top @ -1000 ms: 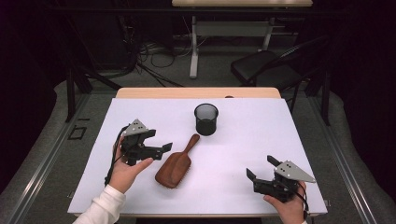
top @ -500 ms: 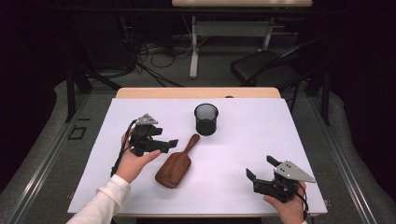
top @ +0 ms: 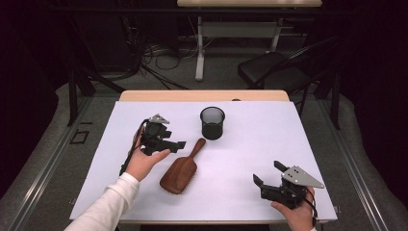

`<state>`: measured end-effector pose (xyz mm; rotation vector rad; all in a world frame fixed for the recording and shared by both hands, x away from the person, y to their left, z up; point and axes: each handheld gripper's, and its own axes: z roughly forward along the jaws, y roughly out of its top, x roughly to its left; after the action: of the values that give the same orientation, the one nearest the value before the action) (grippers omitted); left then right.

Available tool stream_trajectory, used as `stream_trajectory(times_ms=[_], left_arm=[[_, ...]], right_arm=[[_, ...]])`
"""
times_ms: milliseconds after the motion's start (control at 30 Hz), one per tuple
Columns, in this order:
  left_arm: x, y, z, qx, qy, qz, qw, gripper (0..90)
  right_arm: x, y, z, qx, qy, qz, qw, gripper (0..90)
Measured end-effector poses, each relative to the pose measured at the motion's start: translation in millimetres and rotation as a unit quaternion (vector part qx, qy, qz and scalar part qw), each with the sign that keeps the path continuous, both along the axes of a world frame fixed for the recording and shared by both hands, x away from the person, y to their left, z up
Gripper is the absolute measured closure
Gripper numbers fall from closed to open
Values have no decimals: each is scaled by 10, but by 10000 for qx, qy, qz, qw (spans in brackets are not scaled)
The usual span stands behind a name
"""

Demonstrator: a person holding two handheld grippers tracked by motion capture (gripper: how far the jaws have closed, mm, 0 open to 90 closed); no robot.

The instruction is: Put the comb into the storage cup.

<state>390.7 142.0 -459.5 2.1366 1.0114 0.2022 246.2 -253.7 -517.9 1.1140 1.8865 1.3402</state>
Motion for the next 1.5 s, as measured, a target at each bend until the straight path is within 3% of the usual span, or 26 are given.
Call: stream_trajectory(times_ms=[333, 633, 867, 967, 1233, 1433, 1500], left_arm=[[85, -75, -32, 101, 98, 18, 9999, 298], [141, -166, -63, 133, 187, -24, 9997, 400], [176, -298, -115, 327, 197, -138, 9992, 481], [189, -377, -149, 506, 152, -217, 9984, 549], [217, -573, -223, 702, 234, -300, 9968, 553], [232, -648, -252, 701, 238, -301, 9968, 551], [230, -663, -264, 627, 351, -250, 9971, 551]], right_arm=[[3, 5, -6, -25, 13, 17, 10000, 122], [6, 7, -11, -67, 41, 35, 10000, 124], [6, 10, -14, -29, 77, 24, 10000, 124], [8, 6, -15, -59, 57, 39, 10000, 124], [13, 1, -19, -66, 61, 29, 10000, 125], [15, 3, -24, -60, 64, 41, 10000, 126], [18, 5, -27, -59, 61, 43, 10000, 126]])
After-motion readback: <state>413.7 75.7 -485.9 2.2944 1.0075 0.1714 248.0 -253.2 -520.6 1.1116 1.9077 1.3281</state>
